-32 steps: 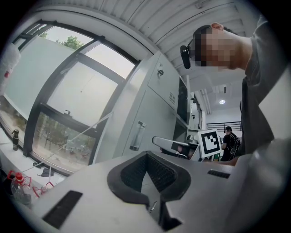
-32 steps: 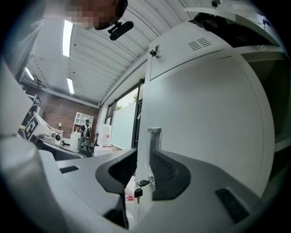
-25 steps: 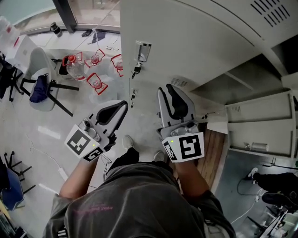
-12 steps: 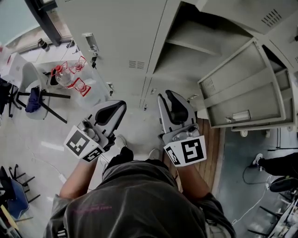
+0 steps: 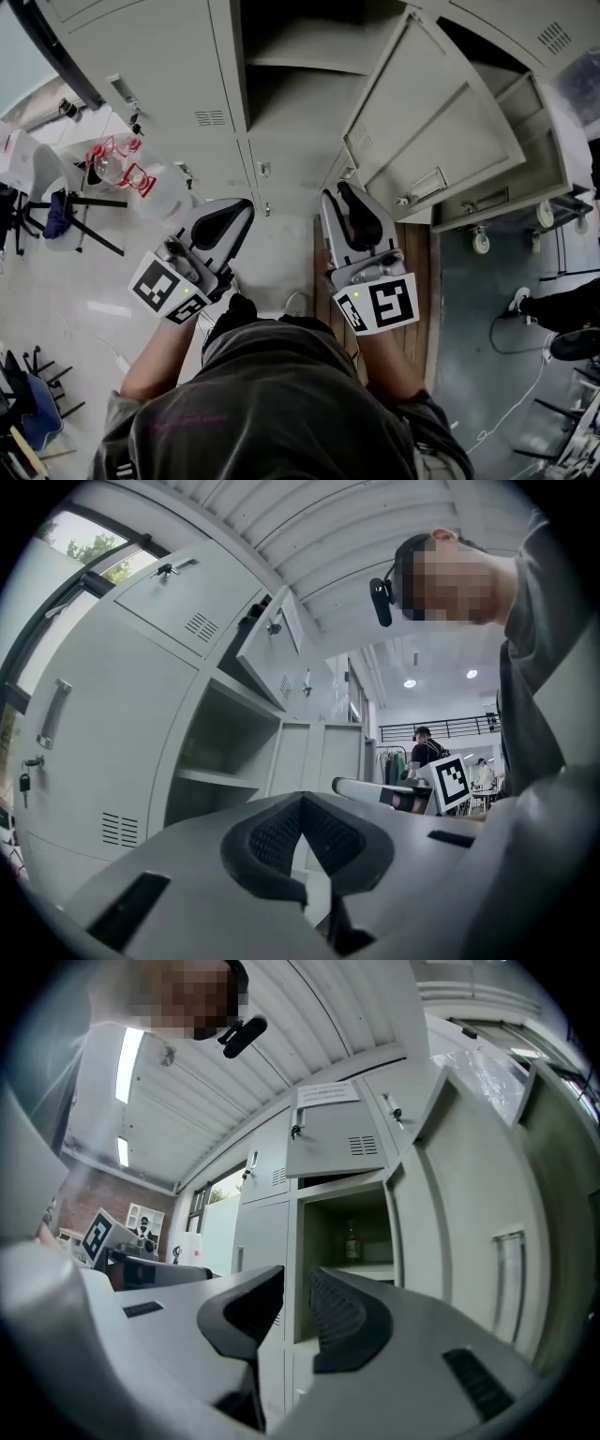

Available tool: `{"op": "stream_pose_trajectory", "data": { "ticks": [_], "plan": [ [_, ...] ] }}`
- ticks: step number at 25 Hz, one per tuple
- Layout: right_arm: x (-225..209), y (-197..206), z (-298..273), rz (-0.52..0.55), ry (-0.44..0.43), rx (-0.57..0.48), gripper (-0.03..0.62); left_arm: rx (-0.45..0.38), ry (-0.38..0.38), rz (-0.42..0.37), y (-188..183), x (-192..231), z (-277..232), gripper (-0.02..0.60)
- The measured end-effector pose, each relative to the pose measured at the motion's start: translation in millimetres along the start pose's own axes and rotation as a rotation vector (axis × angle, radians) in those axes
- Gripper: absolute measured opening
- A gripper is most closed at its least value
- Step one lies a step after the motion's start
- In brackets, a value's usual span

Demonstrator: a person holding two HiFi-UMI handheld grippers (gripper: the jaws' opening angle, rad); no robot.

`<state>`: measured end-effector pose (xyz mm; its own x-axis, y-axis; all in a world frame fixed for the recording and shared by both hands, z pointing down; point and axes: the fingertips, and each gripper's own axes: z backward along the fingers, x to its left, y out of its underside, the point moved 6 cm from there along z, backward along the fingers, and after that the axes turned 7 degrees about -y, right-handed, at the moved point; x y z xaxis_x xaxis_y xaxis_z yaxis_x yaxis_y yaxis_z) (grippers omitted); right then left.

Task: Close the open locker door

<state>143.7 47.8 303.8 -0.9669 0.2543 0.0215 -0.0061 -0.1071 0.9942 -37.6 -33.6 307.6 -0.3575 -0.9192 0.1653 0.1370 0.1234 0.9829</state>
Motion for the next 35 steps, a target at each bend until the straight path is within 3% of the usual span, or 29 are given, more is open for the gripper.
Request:
{"op": "stream_pose_trajectory", "data": {
  "ticks": [19,25,35],
  "plan": [
    [-94,1,124,-0.025,0.183,-0.017,0.095,0.029,0.094,-0.019,20,-103,-78,0.014],
    [-118,-2,136,-0.044,0.22,-0.024,0.095,0.036,0.121,-0.024,18,-115,-95,0.014],
    [-134,11,129,-0.107,0.197,-0.017,0.095,0.073,0.123,-0.013,28,-110,-109,0.014]
  ]
}}
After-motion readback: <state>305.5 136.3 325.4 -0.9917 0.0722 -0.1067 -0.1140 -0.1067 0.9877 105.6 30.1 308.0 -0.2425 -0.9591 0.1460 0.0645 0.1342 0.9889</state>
